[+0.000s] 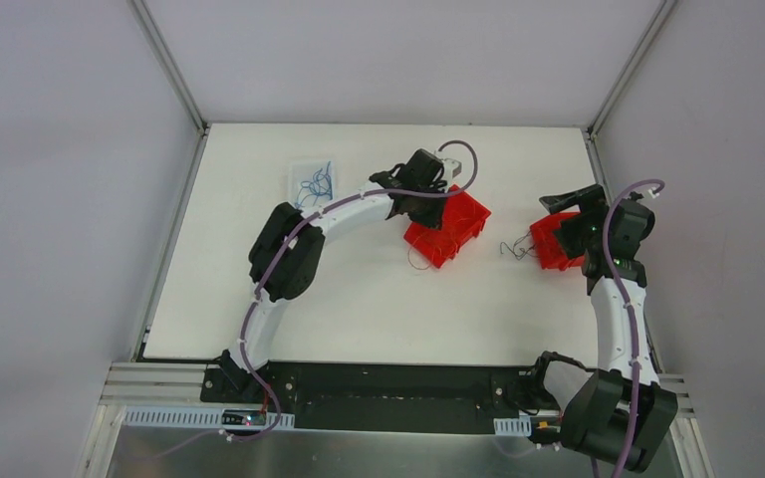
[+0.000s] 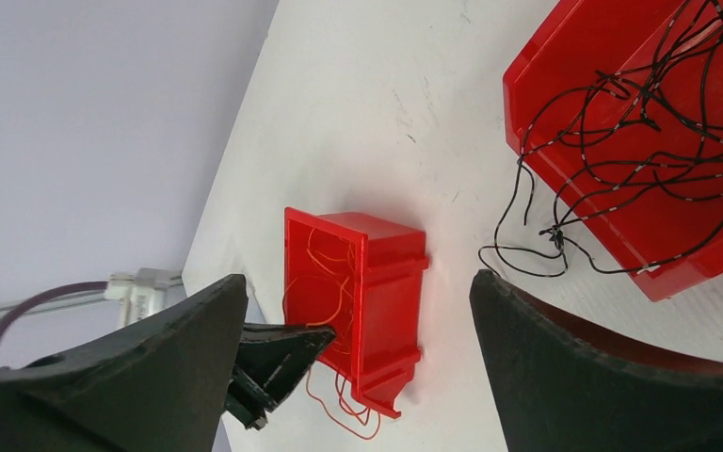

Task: Untangle the cables

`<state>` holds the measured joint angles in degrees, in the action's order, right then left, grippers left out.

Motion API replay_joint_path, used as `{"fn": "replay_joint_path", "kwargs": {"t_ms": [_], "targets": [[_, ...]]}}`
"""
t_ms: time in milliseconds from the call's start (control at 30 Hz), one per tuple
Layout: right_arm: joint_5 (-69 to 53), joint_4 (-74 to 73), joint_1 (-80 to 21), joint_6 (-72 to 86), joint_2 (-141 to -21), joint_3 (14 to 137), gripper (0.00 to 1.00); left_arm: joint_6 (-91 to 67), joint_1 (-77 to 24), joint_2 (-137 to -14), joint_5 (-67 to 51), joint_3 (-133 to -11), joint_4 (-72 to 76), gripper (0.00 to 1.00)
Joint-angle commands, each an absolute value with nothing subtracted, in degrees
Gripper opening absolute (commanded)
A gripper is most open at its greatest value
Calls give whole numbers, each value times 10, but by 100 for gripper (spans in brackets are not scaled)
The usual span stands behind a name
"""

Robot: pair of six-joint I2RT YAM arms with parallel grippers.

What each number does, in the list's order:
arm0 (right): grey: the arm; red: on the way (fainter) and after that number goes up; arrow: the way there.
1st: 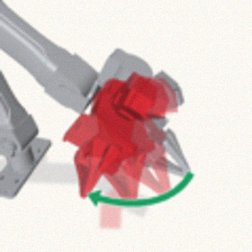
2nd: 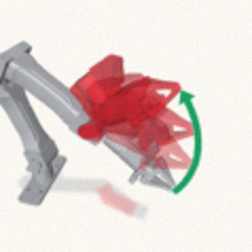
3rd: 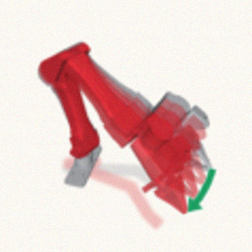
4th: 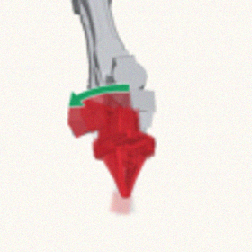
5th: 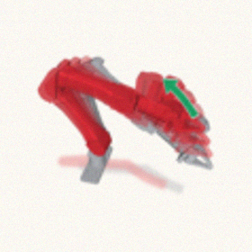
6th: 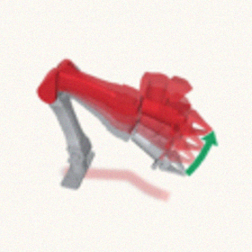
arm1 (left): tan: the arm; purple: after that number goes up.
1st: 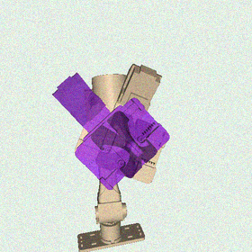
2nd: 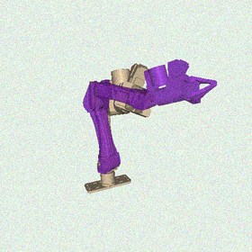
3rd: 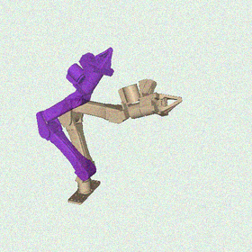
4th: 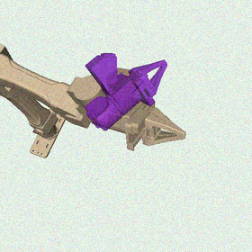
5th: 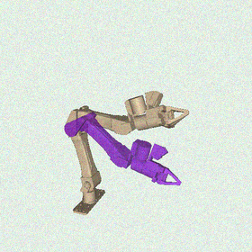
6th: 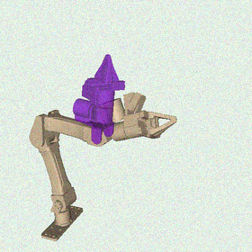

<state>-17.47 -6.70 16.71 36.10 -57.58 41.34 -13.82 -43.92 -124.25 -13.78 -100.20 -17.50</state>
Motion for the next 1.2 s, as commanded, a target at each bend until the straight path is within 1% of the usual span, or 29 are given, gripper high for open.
{"fn": "replay_joint_path", "kwargs": {"t_ms": [0, 100, 200, 467, 600, 633, 700, 767, 833, 967, 1000, 1033, 1100, 1167], "targets": [[-194, -74, 164, 350, -561, 437, 92, -113, -444, -1276, -134, -1103, -170, 0], [-198, -83, 163, 349, -557, 442, 92, -108, -444, -1342, -147, -1193, -185, 0], [-197, -91, 163, 347, -548, 442, 92, -106, -443, -1385, -136, -1239, -202, 0], [-205, -89, 163, 354, -556, 446, 92, -101, -444, -1380, -130, -1186, -205, 0], [-211, -84, 163, 359, -562, 446, 92, -103, -443, -1391, -134, -1181, -206, 0], [-212, -85, 163, 359, -561, 446, 92, -104, -443, -1389, -138, -1181, -207, 4], [-207, -91, 162, 355, -557, 447, 92, -100, -443, -1376, -143, -1177, -212, 19], [-202, -108, 163, 348, -557, 456, 93, -91, -443, -1353, -145, -1171, -213, 31], [-204, -129, 163, 338, -564, 470, 93, -85, -443, -1333, -138, -1167, -218, 36], [-209, -144, 159, 334, -554, 477, 93, -82, -444, -1280, -125, -1152, -232, 42], [-208, -144, 156, 336, -550, 477, 94, -83, -443, -1263, -122, -1144, -233, 45], [-208, -145, 152, 337, -547, 477, 94, -85, -443, -1244, -116, -1136, -234, 49], [-205, -153, 137, 338, -545, 481, 98, -89, -444, -1205, -93, -1116, -237, 59], [-200, -160, 113, 337, -545, 487, 99, -89, -443, -1168, -73, -1096, -244, 68]]}}
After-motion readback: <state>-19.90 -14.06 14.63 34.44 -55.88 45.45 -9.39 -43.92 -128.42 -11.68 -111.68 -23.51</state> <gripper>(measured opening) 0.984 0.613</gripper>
